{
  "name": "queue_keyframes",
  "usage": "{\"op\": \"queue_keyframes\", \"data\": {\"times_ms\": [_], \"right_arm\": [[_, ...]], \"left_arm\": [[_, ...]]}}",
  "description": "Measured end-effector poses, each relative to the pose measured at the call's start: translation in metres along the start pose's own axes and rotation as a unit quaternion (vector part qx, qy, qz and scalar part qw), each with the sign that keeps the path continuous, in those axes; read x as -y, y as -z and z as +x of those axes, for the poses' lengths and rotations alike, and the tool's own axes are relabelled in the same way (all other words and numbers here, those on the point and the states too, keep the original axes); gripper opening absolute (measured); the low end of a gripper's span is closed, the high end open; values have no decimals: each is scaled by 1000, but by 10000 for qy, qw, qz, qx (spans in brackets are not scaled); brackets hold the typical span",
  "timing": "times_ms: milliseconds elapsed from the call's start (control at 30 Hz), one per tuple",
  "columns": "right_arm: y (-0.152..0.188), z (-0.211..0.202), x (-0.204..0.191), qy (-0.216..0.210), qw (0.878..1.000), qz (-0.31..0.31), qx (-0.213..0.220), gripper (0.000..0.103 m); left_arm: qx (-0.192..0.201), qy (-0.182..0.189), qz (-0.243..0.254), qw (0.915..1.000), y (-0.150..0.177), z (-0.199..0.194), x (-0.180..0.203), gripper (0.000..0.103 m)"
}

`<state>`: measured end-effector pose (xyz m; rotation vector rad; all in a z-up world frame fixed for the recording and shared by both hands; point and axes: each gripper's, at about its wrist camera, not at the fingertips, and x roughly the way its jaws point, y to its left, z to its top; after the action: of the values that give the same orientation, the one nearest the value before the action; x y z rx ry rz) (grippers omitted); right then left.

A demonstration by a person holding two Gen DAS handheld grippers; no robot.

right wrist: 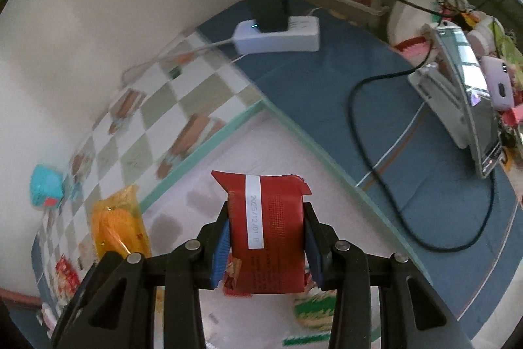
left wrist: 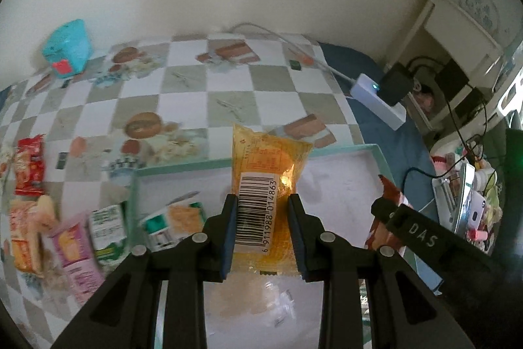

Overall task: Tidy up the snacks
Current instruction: 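Lower the red box and bread pack into the tray, opening both tools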

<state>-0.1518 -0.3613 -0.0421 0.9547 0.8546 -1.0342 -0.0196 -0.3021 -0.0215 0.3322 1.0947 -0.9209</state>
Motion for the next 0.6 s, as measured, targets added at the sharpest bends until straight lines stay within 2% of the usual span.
{"op": "queue_keyframes", "data": {"times_ms": [100, 233, 333, 400, 500, 567, 600], "right_arm": [[-4, 3, 5, -4, 10000, 86, 13, 42], [-6, 9, 8, -10, 9999, 115, -93, 44], [-4, 9, 9, -9, 9999, 113, -129, 44], [-4, 8, 9, -6, 9998, 106, -140, 44], [-4, 4, 8, 18, 9999, 71, -138, 44], [-3, 1, 5, 38, 9999, 20, -119, 51], [-2, -1, 4, 34, 9999, -6, -119, 60]], "left_arm": [[-56, 51, 53, 10000, 2, 9, 7, 33], [-137, 51, 98, 9998, 3, 12, 11, 49], [-112, -112, 168, 9997, 2, 6, 11, 51], [-130, -198, 120, 9996, 1, 0, 6, 57], [-132, -316, -19, 9994, 1, -9, -5, 73], [-116, -532, -115, 9984, 3, -16, -16, 78], [-105, -655, -156, 9977, 5, -19, -22, 79]]}}
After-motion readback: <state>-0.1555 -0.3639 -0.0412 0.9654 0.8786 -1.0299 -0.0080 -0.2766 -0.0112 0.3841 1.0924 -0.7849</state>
